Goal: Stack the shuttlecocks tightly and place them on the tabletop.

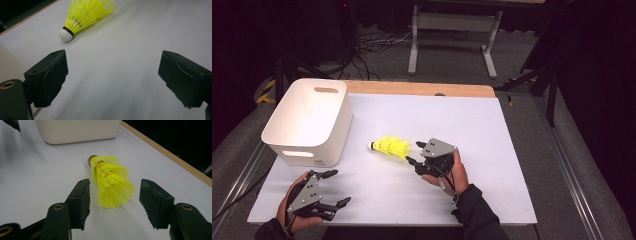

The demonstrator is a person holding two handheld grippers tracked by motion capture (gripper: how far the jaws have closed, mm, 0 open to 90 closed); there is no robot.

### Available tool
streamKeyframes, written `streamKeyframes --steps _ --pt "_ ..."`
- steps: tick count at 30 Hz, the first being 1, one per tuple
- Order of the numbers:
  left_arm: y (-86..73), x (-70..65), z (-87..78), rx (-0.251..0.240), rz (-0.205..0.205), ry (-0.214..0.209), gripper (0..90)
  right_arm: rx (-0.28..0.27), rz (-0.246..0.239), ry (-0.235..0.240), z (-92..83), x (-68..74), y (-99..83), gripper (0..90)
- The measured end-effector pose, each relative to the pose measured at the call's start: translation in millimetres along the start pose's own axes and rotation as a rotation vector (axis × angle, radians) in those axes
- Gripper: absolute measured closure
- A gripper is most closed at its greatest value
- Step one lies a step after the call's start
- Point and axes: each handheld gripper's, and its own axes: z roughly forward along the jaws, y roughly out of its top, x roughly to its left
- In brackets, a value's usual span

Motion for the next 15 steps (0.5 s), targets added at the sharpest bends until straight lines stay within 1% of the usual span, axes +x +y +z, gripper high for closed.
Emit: streamKeyframes --steps 3,5,7,9,12,15 --pt "-0.1 0.3 0.1 0.0 0.0 0.0 9.7 0.002 -0.007 -0.011 -3.9 -1.4 0.0 40.8" --pt "0.0 0.1 0.2 0.003 0.002 -0.001 9.7 -0.006 0.001 -0.02 -9.1 -3.7 -1.1 38.4" --pt "-0.1 0.3 0.3 0.003 0.002 0.0 9.7 -0.003 0.001 -0.028 -12.5 -3.9 -1.3 36.3" --pt "-0.1 0.4 0.3 0.002 0.001 -0.001 9.7 -0.006 -0.004 -0.047 -15.9 -3.9 -1.2 33.2" --pt "0.0 0.2 0.2 0.002 0.002 0.0 9.7 -0.013 0.001 -0.052 -20.0 -3.8 -2.1 31.5" --pt "-0.1 0.4 0.0 0.0 0.0 0.0 9.8 -0.007 -0.009 -0.067 -22.3 -2.8 -3.4 28.4"
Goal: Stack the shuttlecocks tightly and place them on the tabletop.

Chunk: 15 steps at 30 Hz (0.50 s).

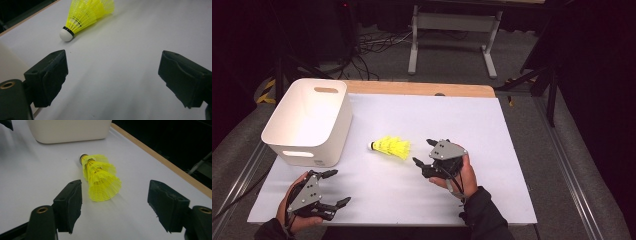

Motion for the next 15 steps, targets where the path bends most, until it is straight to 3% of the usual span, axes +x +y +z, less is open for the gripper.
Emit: streamKeyframes --steps 4,15 --pt "-0.1 0.1 -0.2 0.001 0.0 0.0 9.7 -0.012 -0.013 -0.021 -5.5 1.3 -1.0 25.5" --pt "-0.1 0.4 0.1 0.001 -0.001 0.001 9.8 -0.031 0.01 -0.052 -19.6 -0.2 -10.3 21.2"
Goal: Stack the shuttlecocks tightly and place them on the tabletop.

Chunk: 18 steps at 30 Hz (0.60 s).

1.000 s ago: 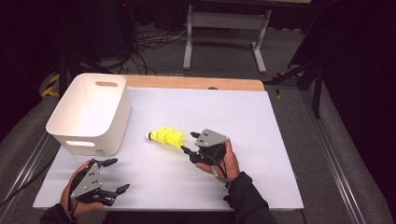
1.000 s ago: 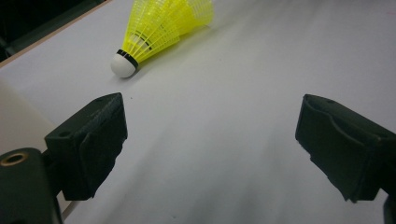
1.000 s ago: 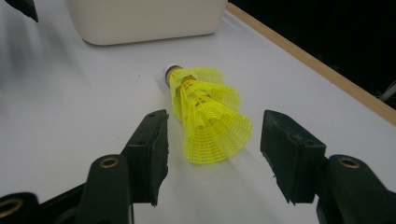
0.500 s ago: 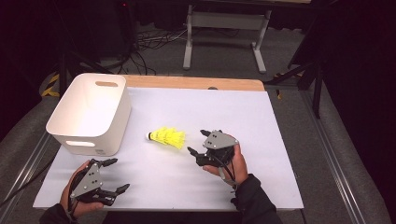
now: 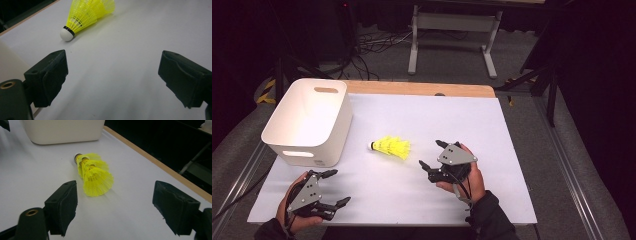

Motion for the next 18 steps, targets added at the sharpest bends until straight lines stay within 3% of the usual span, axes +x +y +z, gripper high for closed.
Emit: streamKeyframes --steps 11,18 --pt "-0.1 0.2 0.6 0.003 -0.001 -0.003 9.8 0.021 -0.038 -0.041 -11.1 3.1 -8.3 16.3" --pt "-0.2 0.6 0.0 0.002 -0.004 0.003 9.8 0.022 -0.045 -0.04 -16.7 3.3 -16.3 13.8"
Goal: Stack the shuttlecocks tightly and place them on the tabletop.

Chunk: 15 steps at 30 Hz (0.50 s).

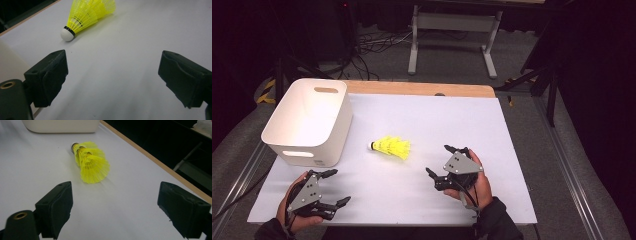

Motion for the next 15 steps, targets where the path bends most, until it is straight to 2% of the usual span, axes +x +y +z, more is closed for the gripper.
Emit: streamKeyframes --steps 15 --pt "0.0 0.3 -1.4 -0.006 -0.002 0.011 9.8 0.017 -0.011 -0.01 -8.8 2.4 -17.4 13.2"
